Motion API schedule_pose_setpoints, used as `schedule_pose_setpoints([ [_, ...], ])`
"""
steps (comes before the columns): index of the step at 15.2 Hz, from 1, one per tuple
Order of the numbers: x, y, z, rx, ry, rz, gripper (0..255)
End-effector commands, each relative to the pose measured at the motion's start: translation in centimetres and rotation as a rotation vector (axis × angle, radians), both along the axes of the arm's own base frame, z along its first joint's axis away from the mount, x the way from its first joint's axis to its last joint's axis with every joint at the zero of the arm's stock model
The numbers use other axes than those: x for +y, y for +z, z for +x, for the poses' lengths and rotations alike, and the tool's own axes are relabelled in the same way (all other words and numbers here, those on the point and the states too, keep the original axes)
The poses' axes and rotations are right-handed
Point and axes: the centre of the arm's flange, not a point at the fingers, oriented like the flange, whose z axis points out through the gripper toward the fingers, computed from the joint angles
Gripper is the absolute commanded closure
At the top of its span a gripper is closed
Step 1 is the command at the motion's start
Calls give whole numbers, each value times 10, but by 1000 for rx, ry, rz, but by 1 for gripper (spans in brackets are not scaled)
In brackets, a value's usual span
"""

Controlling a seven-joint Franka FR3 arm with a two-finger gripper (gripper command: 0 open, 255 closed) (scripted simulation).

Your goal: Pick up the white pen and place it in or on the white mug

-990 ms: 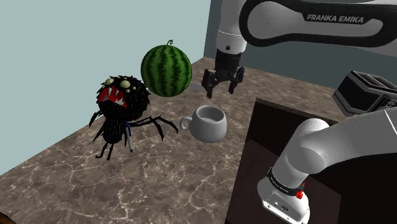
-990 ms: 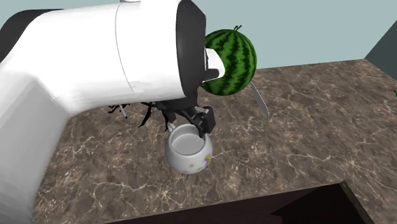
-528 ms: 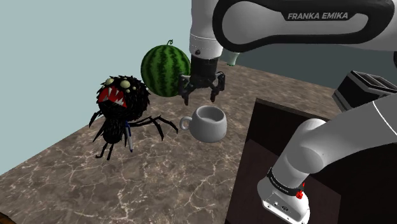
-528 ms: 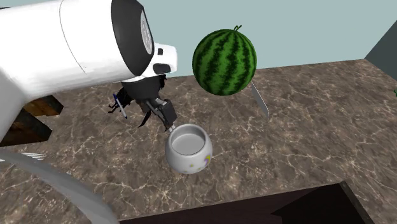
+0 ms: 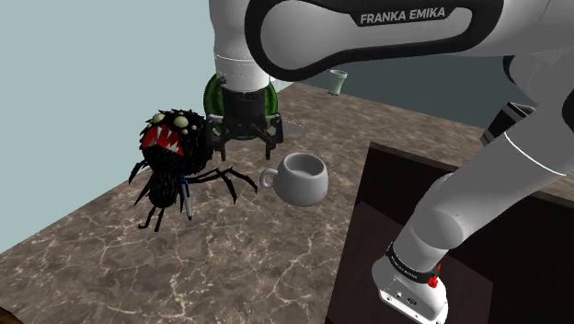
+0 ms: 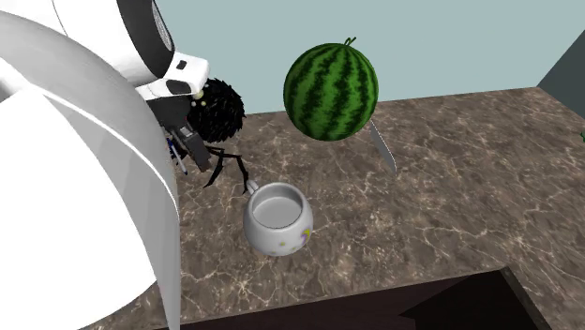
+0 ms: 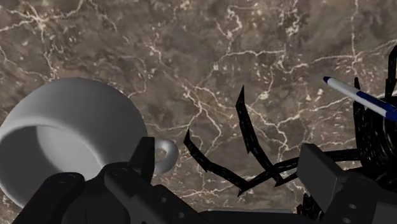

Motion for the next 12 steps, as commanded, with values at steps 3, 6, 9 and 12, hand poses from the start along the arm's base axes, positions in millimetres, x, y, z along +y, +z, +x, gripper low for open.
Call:
schedule_pose_setpoints([
  [3, 49, -4, 24, -3, -81, 6, 0],
  [6, 83, -7, 44, -6, -138, 9, 0],
  [9, 113, -10, 65, -9, -192, 12, 0],
  [12, 112, -25, 65, -9, -192, 12, 0],
])
